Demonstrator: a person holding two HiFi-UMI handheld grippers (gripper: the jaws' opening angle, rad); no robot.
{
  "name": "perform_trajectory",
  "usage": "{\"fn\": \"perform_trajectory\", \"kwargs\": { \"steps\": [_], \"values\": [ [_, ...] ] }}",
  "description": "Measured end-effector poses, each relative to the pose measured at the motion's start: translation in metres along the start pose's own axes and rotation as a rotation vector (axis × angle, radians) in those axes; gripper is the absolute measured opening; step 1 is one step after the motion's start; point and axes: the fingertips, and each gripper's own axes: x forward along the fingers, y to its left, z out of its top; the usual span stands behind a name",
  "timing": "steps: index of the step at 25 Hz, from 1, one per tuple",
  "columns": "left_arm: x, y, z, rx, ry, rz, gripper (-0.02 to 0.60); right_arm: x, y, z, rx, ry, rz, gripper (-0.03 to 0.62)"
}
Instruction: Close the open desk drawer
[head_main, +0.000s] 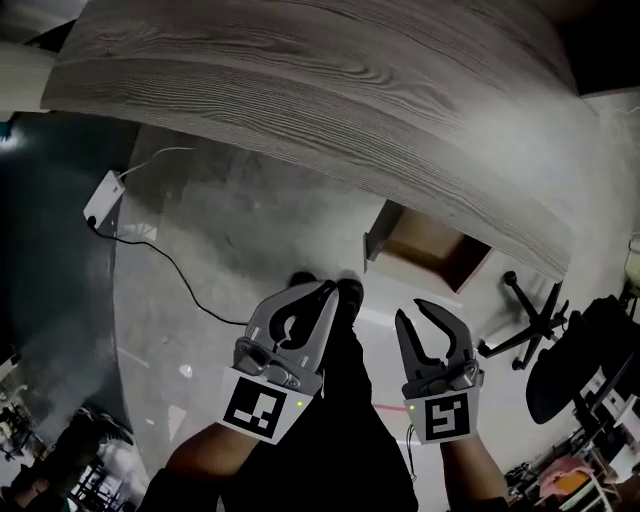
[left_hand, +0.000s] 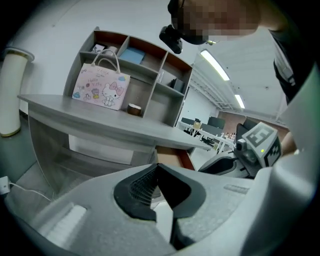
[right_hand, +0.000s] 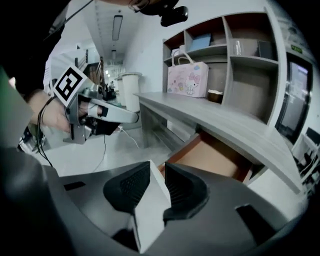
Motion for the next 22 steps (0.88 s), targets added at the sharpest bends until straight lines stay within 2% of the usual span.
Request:
{"fn": "perform_trajectory", "kwargs": {
  "steps": [6,11,15,22],
  "values": [
    [0.006,0.002,-0.030,-0.013,0.031,-0.004,0.008,0.022,-0.010,-0.037,-0.245,0.154,-0.061,0.128],
    [0.005,0.000,-0.043,0.005,0.052,-0.024,0.008,0.032,-0.012,-0.058,-0.380,0.263,-0.081,0.132],
    [0.008,0.000,-0.051,-0.002,0.055,-0.032,0.008,0.037,-0.014,-0.067,-0.410,0.296,-0.099,0.132],
    [0.021,-0.002,-0.066,-0.013,0.076,-0.041,0.008,0.043,-0.018,-0.072,-0.393,0.311,-0.128,0.130]
  ]
}}
